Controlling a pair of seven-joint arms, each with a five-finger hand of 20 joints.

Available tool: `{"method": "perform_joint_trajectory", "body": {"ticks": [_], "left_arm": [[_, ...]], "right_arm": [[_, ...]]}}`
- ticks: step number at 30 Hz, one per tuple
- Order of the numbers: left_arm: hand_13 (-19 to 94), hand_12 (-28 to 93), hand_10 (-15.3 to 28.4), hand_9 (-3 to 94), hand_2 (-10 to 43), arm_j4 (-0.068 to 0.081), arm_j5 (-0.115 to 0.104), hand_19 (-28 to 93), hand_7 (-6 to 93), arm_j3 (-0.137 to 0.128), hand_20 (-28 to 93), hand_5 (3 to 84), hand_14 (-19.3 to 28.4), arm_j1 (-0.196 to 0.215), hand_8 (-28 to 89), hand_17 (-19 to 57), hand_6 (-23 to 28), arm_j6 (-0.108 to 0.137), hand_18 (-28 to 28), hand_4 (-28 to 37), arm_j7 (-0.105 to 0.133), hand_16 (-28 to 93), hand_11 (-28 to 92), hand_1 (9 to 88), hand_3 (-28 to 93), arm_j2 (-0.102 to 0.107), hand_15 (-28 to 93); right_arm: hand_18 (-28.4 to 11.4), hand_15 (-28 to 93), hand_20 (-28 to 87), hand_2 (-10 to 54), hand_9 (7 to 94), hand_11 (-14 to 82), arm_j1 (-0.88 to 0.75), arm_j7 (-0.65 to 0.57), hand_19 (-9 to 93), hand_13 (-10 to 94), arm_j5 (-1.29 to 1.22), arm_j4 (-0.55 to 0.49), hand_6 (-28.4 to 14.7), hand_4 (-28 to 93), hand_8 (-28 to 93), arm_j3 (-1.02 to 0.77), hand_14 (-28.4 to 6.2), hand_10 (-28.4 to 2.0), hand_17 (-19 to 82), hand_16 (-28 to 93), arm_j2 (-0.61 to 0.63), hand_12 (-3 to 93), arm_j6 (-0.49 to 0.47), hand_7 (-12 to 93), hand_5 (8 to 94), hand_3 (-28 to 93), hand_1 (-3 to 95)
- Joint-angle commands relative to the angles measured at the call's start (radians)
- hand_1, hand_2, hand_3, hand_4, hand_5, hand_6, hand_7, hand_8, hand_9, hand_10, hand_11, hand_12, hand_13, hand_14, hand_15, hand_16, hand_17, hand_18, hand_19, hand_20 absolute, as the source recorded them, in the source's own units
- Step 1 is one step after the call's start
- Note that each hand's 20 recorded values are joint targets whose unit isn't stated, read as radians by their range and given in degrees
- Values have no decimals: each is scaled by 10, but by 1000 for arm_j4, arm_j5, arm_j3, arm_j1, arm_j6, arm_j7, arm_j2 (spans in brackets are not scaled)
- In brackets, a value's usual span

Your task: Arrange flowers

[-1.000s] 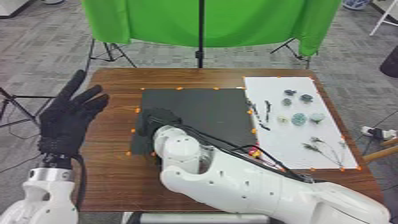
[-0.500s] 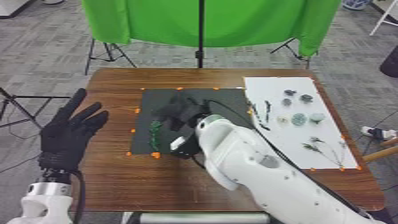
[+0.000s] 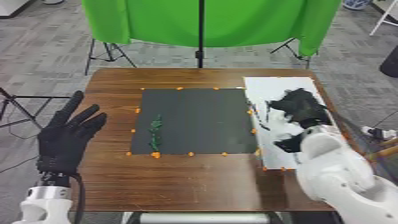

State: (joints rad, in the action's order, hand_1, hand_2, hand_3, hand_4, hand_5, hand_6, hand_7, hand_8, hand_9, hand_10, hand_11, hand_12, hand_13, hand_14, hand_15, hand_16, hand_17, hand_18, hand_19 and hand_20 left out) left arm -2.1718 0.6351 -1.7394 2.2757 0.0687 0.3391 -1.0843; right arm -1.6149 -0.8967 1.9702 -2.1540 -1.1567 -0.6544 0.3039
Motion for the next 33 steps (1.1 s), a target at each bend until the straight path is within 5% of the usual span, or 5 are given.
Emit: {"method": "perform_joint_trajectory", "body": {"ticks": [1,10,21,29,33], "left_arm": [[234,127,187,321,62,-2,-16,404,111,13,408,335,283,23,-102,-58,31,17,284,-283,13,-56,200,214,757,12,465],[234,126,188,320,61,-1,-8,406,113,7,405,334,282,19,-103,-59,31,12,284,-283,1,-55,202,217,758,-5,465],[235,127,188,321,60,1,-6,407,113,10,405,334,283,15,-103,-59,32,5,284,-283,-1,-55,204,219,761,-12,466],[235,127,189,321,58,-2,-8,407,114,12,406,333,283,17,-103,-59,32,12,284,-283,12,-56,205,220,763,-8,468],[235,126,188,321,59,-7,-10,406,114,-1,406,334,283,28,-103,-59,32,15,284,-283,9,-56,205,220,763,-9,468]], "right_arm": [[-238,758,317,-36,688,385,-201,-168,863,595,198,75,-37,-263,-120,-134,-151,-173,255,138,106,172,-23,150,645,736,309],[-241,764,325,-60,642,383,-358,-187,850,568,207,87,-40,-265,-120,-247,-159,-184,237,136,101,167,-199,149,616,750,312],[-245,759,339,-83,647,376,-280,-196,834,576,229,165,-30,-266,-121,-111,-154,-176,233,128,110,164,-250,154,621,757,330],[-227,720,330,-95,839,370,-214,-220,886,722,354,184,-4,-282,12,-17,-95,-110,336,181,121,229,-248,184,831,688,517],[-227,726,332,-95,881,403,-185,-211,915,763,389,135,2,-283,33,-14,-85,-108,370,194,118,219,-226,186,869,682,540]]}}
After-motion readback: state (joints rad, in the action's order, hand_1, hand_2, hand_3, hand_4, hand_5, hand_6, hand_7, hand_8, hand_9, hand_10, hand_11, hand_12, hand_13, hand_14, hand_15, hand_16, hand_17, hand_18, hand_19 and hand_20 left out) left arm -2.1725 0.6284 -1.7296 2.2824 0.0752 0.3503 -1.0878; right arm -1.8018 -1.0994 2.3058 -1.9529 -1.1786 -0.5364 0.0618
